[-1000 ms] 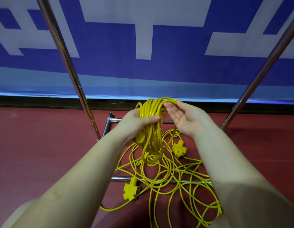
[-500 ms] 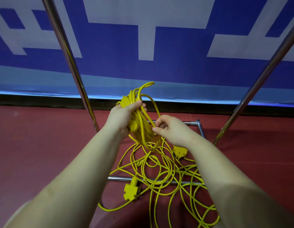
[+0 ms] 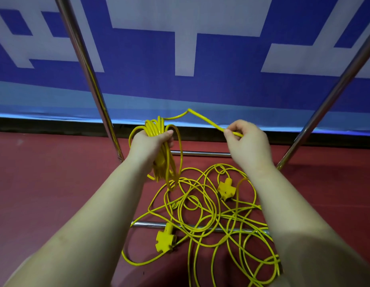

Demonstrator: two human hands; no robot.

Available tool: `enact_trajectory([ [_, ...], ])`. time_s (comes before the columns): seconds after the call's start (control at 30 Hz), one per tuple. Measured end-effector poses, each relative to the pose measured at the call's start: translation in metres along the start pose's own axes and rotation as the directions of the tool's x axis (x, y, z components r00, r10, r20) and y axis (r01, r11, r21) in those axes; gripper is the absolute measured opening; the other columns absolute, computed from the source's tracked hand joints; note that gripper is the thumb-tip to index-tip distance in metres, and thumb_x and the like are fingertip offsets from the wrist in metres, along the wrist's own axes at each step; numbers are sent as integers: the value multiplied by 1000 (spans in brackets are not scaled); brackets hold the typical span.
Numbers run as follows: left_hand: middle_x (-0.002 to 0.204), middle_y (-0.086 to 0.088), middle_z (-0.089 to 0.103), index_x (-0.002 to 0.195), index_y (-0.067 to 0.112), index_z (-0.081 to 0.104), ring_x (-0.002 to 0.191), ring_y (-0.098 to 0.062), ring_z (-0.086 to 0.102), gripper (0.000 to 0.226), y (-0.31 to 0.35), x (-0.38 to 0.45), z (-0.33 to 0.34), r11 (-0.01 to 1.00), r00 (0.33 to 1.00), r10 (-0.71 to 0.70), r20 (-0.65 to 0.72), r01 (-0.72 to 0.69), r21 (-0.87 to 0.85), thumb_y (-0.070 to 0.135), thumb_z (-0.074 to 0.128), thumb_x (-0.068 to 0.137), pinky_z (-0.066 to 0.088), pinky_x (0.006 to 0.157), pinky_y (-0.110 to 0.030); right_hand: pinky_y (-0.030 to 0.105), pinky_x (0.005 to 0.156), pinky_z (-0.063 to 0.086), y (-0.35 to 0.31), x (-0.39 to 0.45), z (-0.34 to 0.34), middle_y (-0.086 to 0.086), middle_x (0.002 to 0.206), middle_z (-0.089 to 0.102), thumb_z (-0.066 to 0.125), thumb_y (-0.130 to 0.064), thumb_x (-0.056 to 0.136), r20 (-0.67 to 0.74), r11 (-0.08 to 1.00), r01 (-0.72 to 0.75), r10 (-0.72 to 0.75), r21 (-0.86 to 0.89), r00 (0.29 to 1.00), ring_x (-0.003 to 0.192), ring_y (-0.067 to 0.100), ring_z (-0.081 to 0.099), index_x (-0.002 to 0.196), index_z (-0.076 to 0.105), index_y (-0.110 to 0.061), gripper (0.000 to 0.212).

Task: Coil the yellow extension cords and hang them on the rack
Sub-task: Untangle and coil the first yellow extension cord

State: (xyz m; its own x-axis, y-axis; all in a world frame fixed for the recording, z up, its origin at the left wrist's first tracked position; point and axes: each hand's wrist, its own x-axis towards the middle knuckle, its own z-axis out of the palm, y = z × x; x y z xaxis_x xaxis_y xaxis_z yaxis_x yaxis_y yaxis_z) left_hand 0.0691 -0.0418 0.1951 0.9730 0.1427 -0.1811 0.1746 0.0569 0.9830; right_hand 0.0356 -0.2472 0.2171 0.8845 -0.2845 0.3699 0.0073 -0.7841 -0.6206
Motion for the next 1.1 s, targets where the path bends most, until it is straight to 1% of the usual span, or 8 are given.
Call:
enact_trajectory([
  [0.13, 66, -4, 65, 89, 4, 63, 50, -8, 63, 11, 5, -5, 1, 1000, 1000, 3, 13, -3, -13, 13, 68, 86, 53, 56, -26, 27, 67, 36, -6, -2, -8, 0, 77, 55, 56, -33, 90, 254, 959, 6, 69, -285, 965, 88, 27, 56, 84, 64, -20, 17],
  [0.27, 70, -7, 64, 100, 0, 59, 51, -9, 63, 13, 10, -5, 1, 999, 998, -8, 56, 11, -44, 3, 61, 88, 50, 45, -23, 25, 68, 36, -14, -6, -12, -2, 66, 49, 54, -38, 91, 516, 917, 65, 162, -394, 841, 80, 24, 54, 75, 61, -19, 26],
  [0.43, 71, -6, 65, 93, 4, 60, 59, -11, 64, 5, 8, -9, 7, 996, 994, 20, 104, -11, -90, 1, 60, 88, 52, 49, -25, 25, 49, 30, -25, -13, -10, -5, 47, 40, 54, -41, 91, 745, 984, 80, 69, -162, 664, 47, 12, 38, 60, 61, -20, 39],
  [0.6, 76, -5, 71, 89, 7, 63, 71, -16, 68, 7, 0, -14, 16, 999, 979, 24, 201, -14, -50, 1, 61, 87, 58, 64, -33, 26, 53, 28, -28, -11, -12, -9, 39, 34, 55, -43, 90, 670, 987, -81, -33, 139, 741, 44, 6, 33, 57, 62, -20, 41],
  [0.73, 80, -9, 73, 96, 6, 64, 73, -23, 69, 11, -5, -17, 21, 1000, 946, -9, 325, 5, 14, 6, 65, 85, 57, 73, -40, 18, 58, 32, -24, -7, -13, -23, 34, 44, 54, -31, 93, 588, 919, -208, -31, 334, 808, 40, -12, 45, 78, 66, -16, 25],
  [0.87, 81, -7, 73, 101, 9, 62, 73, -19, 71, 14, -6, -22, 25, 998, 890, -41, 454, 62, -32, 5, 61, 88, 58, 73, -38, 20, 58, 35, -13, 1, -7, -14, 45, 53, 64, -17, 87, 493, 826, -281, 3, 489, 870, 44, -4, 47, 84, 56, -21, 9],
  [1.0, 80, -6, 73, 99, 8, 61, 73, -17, 70, 16, -6, -29, 30, 994, 843, -32, 537, 83, -72, -2, 58, 87, 59, 71, -38, 28, 56, 43, -3, 3, -1, -4, 60, 56, 72, -28, 80, 320, 893, -189, 54, 409, 946, 49, 2, 49, 75, 55, -22, 19],
  [1.1, 74, -5, 72, 93, 7, 61, 68, -15, 70, 13, -4, -30, 34, 992, 886, -13, 463, 68, -102, -4, 56, 88, 59, 66, -38, 33, 61, 50, 0, 4, -1, -2, 59, 57, 68, -49, 78, 322, 937, -252, 168, 243, 932, 52, 14, 54, 73, 53, -17, 36],
])
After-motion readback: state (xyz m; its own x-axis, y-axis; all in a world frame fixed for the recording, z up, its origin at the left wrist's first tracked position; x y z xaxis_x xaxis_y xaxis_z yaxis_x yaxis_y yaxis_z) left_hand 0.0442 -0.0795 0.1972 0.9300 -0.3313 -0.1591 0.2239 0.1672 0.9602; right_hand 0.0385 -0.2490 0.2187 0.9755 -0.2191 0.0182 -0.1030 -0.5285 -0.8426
